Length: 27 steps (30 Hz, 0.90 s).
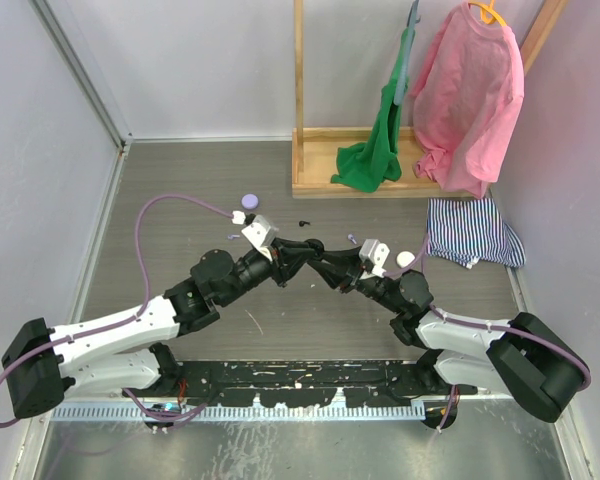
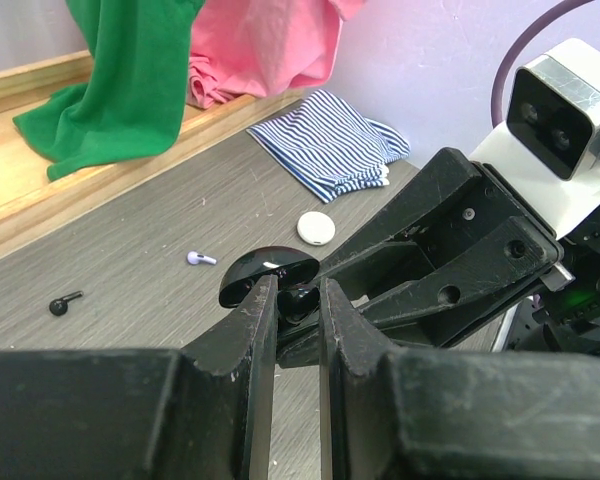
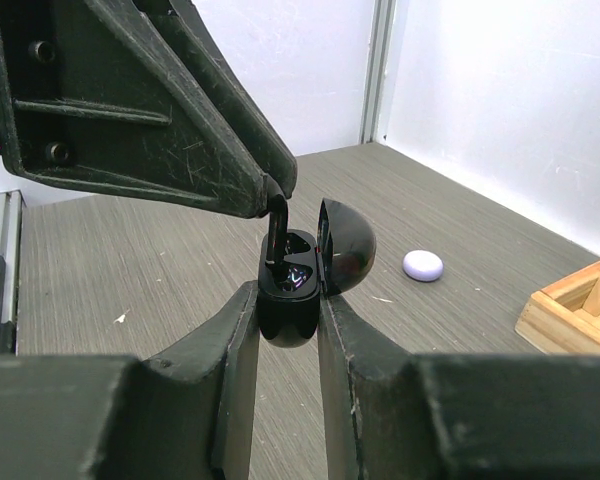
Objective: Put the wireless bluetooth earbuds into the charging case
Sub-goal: Place the earbud in the charging case.
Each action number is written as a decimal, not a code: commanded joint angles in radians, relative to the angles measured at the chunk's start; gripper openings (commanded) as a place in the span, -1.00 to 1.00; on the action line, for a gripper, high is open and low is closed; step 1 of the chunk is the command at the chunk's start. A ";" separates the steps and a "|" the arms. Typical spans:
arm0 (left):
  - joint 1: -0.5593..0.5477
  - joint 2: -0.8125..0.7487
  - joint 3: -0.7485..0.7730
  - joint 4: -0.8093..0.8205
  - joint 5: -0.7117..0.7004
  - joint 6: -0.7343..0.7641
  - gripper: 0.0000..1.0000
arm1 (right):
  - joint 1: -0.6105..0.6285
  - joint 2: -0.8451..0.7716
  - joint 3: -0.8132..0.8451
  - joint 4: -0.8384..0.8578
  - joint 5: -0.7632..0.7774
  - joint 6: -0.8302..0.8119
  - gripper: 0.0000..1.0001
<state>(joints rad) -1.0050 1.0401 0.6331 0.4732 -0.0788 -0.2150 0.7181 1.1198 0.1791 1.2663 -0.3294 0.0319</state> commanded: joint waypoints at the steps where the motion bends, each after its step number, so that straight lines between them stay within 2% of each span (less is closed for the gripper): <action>1: 0.002 -0.035 0.042 0.017 -0.046 0.045 -0.85 | 0.001 0.000 0.003 0.103 0.018 -0.001 -0.89; 12: 0.000 -0.044 0.037 -0.015 -0.078 0.080 -0.86 | 0.001 -0.003 0.003 0.105 0.014 0.000 -0.89; 27: 0.001 -0.013 0.048 0.012 -0.010 0.038 -0.85 | 0.001 0.000 0.006 0.114 0.009 0.006 -0.89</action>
<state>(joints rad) -1.0058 1.0225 0.6350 0.4412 -0.1116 -0.1696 0.7181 1.1198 0.1753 1.2827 -0.3298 0.0334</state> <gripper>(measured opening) 0.188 0.309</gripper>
